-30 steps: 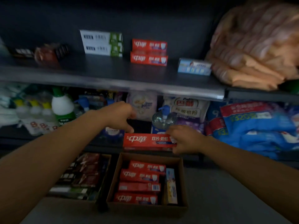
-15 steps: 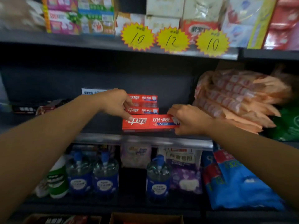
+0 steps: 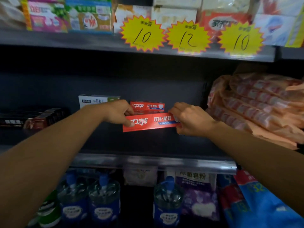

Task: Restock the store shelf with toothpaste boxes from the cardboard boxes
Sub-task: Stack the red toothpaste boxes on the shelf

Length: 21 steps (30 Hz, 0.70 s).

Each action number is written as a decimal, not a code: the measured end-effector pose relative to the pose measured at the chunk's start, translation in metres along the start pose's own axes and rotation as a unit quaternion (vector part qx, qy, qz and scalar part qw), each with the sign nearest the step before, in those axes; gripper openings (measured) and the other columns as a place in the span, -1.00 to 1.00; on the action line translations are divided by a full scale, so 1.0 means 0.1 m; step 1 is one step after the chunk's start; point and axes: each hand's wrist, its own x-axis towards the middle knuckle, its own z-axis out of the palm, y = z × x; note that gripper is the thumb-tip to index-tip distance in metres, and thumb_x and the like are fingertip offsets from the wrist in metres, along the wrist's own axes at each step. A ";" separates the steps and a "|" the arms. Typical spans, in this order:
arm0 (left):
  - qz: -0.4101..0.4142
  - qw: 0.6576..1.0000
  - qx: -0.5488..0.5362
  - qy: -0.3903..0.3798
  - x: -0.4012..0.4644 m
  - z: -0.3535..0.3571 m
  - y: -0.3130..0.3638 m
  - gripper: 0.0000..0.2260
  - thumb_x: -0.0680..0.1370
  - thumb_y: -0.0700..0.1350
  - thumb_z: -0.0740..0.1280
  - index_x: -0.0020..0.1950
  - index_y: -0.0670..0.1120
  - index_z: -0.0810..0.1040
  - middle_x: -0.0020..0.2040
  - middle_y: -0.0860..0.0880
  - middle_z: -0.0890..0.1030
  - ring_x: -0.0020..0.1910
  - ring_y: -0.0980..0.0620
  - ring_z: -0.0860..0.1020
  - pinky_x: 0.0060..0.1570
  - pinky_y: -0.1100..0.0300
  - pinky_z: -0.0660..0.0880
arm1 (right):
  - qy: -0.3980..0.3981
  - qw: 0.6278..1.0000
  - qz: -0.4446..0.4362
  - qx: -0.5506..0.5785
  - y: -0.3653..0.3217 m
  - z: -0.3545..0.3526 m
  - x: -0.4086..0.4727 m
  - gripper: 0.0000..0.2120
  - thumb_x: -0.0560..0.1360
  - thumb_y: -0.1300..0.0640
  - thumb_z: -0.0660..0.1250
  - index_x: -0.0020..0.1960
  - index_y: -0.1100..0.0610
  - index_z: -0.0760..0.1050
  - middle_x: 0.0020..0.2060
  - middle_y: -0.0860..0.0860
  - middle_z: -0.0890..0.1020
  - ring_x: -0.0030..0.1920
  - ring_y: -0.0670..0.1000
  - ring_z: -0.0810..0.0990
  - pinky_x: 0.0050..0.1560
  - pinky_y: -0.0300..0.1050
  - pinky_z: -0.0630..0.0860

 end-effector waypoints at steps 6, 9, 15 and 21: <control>-0.027 0.999 -0.037 -0.025 0.28 0.22 -0.20 -0.71 0.45 -0.18 0.46 0.17 -0.11 0.59 0.07 0.00 0.65 0.05 0.07 0.60 0.23 0.08 0.48 | 0.013 1.000 -0.025 0.010 0.04 0.38 0.13 -0.60 0.33 0.17 0.39 0.15 0.22 0.47 0.05 0.16 0.52 0.02 0.19 0.53 -0.26 0.02 0.52; -0.036 0.999 -0.033 -0.013 0.43 0.31 -0.30 -0.72 0.44 -0.18 0.47 0.14 -0.09 0.58 0.07 0.01 0.65 0.04 0.08 0.59 0.21 0.08 0.48 | 0.006 0.999 -0.007 0.043 0.08 0.55 0.23 -0.58 0.37 0.15 0.39 0.19 0.18 0.41 0.12 0.11 0.47 0.12 0.14 0.48 -0.22 -0.04 0.45; -0.056 0.998 -0.023 0.031 0.66 0.38 -0.43 -0.69 0.42 -0.17 0.49 0.13 -0.03 0.56 0.10 0.02 0.60 0.12 0.04 0.55 0.25 -0.02 0.46 | -0.099 0.983 0.059 0.142 0.17 0.67 0.47 -0.41 0.41 0.04 0.47 0.34 0.06 0.28 0.28 0.04 0.48 0.20 0.06 0.52 0.15 -0.03 0.51; -0.054 0.998 0.005 0.036 0.87 0.59 -0.57 -0.61 0.42 -0.14 0.50 0.22 -0.03 0.53 0.17 0.01 0.58 0.15 0.03 0.53 0.23 0.01 0.46 | -0.138 0.975 0.090 0.147 0.15 0.98 0.62 -0.46 0.43 0.10 0.43 0.35 0.05 0.33 0.25 0.05 0.53 0.17 0.09 0.55 0.17 0.07 0.52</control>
